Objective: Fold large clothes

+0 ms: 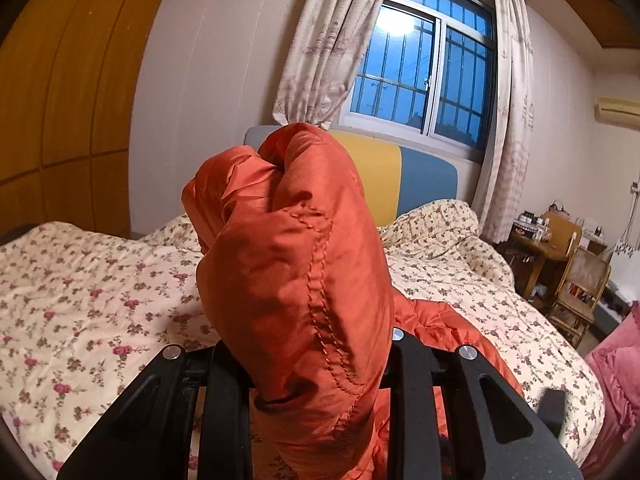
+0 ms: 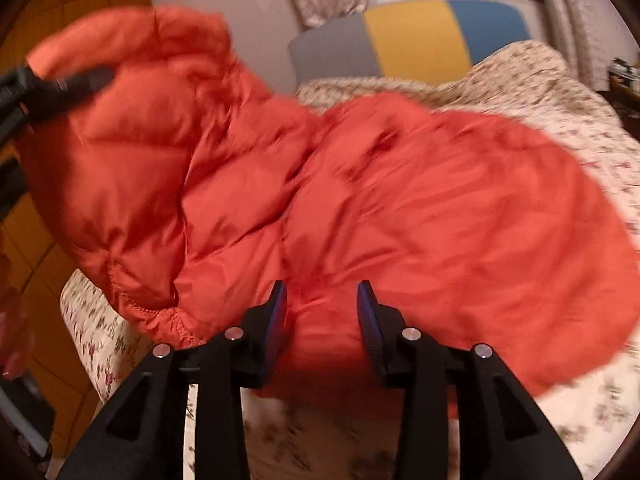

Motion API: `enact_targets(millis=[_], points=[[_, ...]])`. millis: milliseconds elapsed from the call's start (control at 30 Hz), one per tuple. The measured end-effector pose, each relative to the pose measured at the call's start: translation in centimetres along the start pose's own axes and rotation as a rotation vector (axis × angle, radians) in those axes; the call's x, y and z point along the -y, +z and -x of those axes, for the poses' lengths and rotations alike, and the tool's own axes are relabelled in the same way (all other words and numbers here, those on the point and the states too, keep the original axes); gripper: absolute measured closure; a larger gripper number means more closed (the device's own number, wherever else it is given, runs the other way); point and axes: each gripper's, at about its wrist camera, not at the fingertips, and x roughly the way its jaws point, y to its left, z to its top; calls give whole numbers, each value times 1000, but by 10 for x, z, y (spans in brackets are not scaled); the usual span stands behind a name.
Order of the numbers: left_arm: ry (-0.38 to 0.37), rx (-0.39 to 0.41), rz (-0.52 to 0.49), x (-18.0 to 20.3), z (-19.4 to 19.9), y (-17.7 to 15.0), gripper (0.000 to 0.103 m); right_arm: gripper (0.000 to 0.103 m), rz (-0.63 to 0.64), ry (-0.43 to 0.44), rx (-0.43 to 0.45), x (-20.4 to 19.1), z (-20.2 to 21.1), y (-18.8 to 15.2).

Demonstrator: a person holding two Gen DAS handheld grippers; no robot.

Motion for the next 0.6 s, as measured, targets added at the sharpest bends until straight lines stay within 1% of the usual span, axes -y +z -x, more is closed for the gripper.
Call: enact_targets(millis=[67, 167, 233, 267, 300, 367, 433, 500, 567, 600], points=[[7, 0, -23, 10, -1, -1, 77, 67, -33, -40, 39, 16, 19, 2], [-6, 7, -51, 24, -2, -2, 77, 65, -105, -139, 100, 50, 49, 3], [-14, 11, -71, 32, -2, -5, 77, 65, -147, -177, 103, 67, 60, -2], [-18, 11, -79, 36, -3, -5, 77, 68, -172, -187, 97, 78, 62, -4], [-28, 12, -92, 41, -4, -7, 77, 70, -185, -185, 93, 83, 63, -7], [-42, 14, -109, 50, -6, -9, 76, 71, -217, -172, 75, 95, 61, -9], [-57, 16, -138, 61, -9, -13, 76, 71, -228, -161, 83, 95, 63, -8], [-70, 13, -177, 73, -12, -17, 73, 71, -228, -155, 90, 96, 68, -6], [-86, 7, -221, 87, -16, -23, 72, 70, -239, -146, 103, 97, 72, -5], [-99, 2, -243, 93, -18, -27, 72, 70, -245, -145, 109, 96, 77, -11]])
